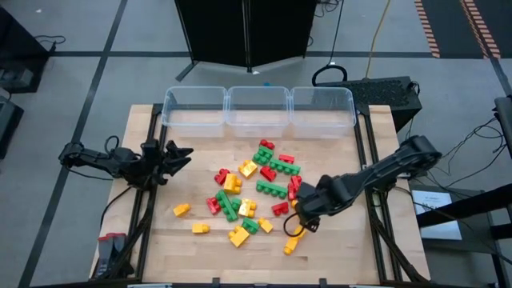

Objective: Sort blocks
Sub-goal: Put the yellow game piece with 1 stud into the right transparent bin

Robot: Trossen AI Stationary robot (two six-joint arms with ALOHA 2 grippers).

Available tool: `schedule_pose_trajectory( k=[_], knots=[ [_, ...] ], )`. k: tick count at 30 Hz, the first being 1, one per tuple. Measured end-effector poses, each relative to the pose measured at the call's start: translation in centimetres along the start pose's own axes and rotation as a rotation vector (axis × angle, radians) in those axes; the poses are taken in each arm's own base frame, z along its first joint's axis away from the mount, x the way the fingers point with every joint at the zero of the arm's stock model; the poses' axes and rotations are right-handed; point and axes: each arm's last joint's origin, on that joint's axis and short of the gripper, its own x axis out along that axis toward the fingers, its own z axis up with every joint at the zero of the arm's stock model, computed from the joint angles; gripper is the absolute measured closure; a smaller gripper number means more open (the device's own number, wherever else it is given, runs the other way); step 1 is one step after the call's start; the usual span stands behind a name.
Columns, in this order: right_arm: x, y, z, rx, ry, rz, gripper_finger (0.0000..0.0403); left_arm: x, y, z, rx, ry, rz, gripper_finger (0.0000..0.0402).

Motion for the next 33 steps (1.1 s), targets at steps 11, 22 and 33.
schedule_pose_trajectory(
  k=[11, 22, 33],
  knots=[
    [6.1, 2.1, 2.0, -0.135, 0.018, -0.092, 0.0058, 0.0, 0.2, -0.4, 0.018, 0.04, 0.02, 0.0194],
    [10.0, 1.1, 3.3, -0.125, 0.193, -0.166, 0.001, 0.0, 0.2, -0.5, 0.021, 0.053, 0.01, 0.0194],
    [10.2, 1.8, 4.4, -0.168, 0.103, -0.081, 0.0011, 0.0, 0.2, -0.5, 0.019, 0.059, -0.002, 0.0194]
  ],
)
